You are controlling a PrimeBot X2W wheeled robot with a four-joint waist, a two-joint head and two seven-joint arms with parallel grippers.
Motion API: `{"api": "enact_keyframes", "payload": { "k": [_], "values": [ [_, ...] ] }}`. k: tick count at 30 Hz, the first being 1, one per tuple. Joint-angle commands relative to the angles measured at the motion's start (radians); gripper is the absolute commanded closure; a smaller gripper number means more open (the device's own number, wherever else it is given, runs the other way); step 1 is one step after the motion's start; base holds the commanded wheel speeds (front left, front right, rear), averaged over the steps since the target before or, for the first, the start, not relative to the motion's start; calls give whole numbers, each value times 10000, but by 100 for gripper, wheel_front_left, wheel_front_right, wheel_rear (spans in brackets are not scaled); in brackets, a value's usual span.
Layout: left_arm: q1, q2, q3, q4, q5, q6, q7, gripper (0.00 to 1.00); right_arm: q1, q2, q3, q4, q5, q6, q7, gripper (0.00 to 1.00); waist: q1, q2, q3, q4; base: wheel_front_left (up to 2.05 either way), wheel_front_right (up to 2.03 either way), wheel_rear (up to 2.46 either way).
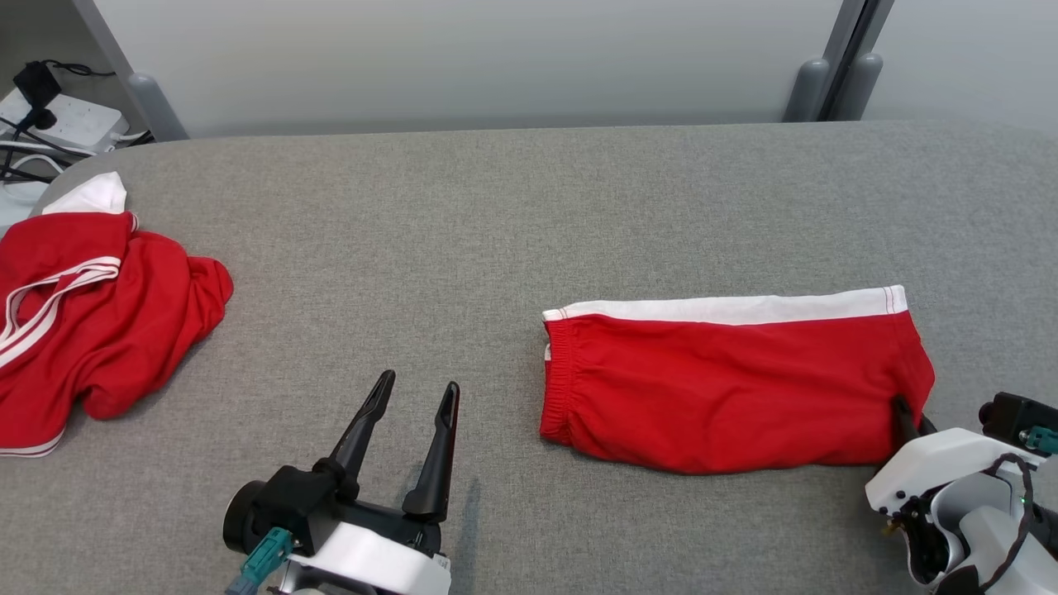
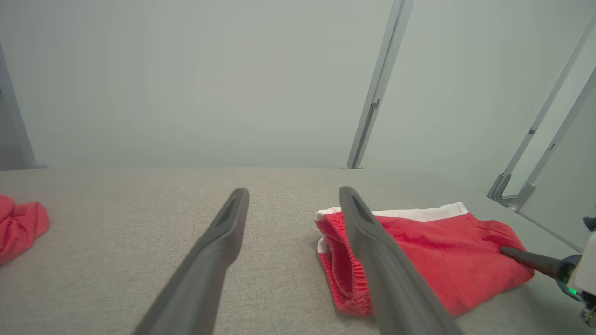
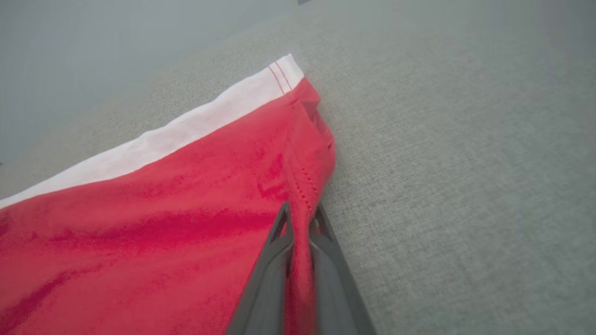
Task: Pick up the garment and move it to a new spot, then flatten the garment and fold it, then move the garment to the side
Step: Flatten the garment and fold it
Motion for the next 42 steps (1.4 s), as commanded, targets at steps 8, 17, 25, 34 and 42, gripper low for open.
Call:
{"api": "enact_keyframes", "payload": {
  "k": [8, 17, 25, 34, 42],
  "values": [
    [-236, 26, 220, -249, -39, -51, -59, 0, 419, -329, 821, -2004, 249, -2, -275, 100, 0, 0, -212, 133, 0, 0, 0],
    [-155, 26, 95, -262, -193, -44, -59, 0, 1108, -292, 2224, -4557, 535, -2, -279, 100, 0, 0, -341, 531, 0, 0, 0],
    [-217, 26, -3, -270, -300, -3, -59, 0, 857, 59, 3148, -5385, 421, -2, 70, 100, 0, 0, -276, 1020, 0, 0, 0],
    [-296, 26, -53, -285, -386, 38, -59, 0, 756, 315, 3823, -5649, 393, -2, 509, 100, 0, 0, -130, 1562, 0, 0, 0],
    [-349, 26, -62, -300, -447, 88, -59, 0, 887, 430, 4431, -5555, 452, -2, 1174, 100, 0, 0, -64, 1869, 0, 0, 0]
  ]
}}
